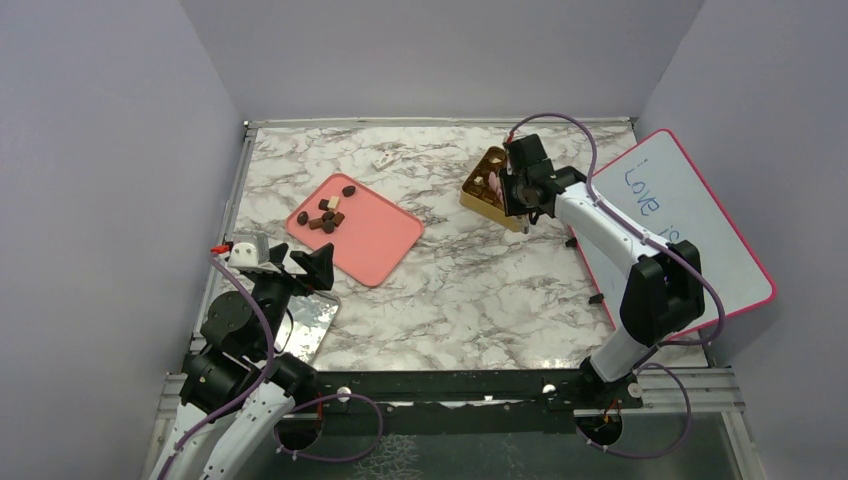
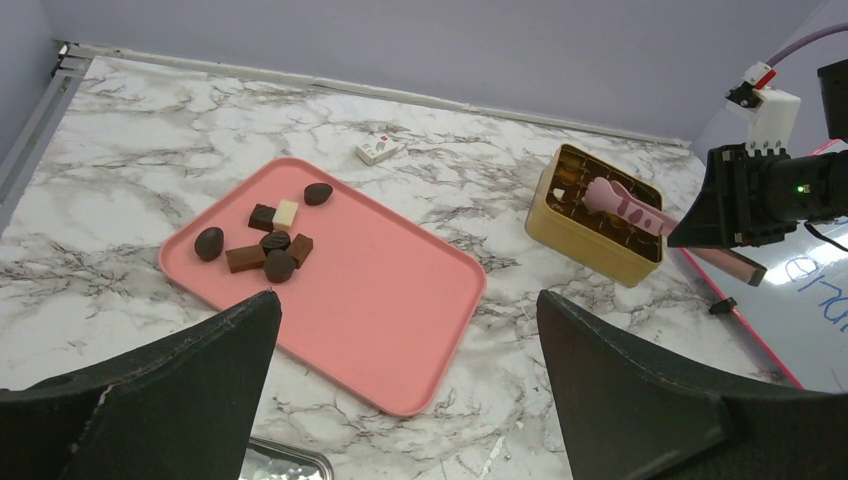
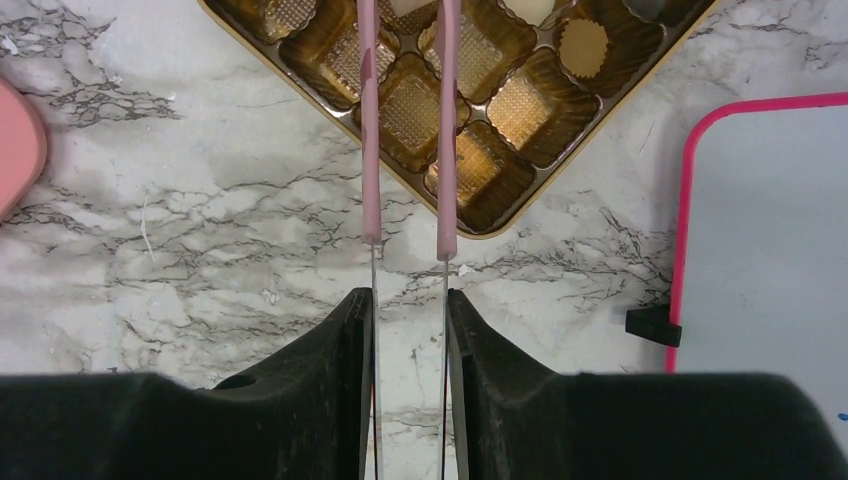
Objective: Pack the chocolate
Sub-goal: Place the fake chocolate in the packing box.
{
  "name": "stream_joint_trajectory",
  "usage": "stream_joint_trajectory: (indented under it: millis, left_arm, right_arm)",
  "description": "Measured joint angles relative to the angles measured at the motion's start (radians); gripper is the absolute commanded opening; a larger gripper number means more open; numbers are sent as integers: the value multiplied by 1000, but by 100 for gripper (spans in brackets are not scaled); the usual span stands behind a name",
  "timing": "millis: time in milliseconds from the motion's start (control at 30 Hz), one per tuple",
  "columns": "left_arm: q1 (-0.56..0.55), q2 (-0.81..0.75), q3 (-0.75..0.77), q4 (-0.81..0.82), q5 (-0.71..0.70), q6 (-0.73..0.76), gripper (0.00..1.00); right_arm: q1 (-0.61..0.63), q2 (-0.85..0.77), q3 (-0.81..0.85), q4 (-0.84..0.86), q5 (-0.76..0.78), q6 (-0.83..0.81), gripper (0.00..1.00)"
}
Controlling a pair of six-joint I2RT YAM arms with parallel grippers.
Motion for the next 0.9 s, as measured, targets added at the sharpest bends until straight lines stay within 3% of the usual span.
stream_joint_trajectory:
  millis: [400, 900]
  left_arm:
    - [0, 0, 0, 0, 0, 0, 99]
    - [0, 1, -6, 1, 0, 0, 99]
  right_arm:
    - [0, -1, -3, -9, -10, 0, 39]
    - [0, -39, 37, -46, -64, 3, 36]
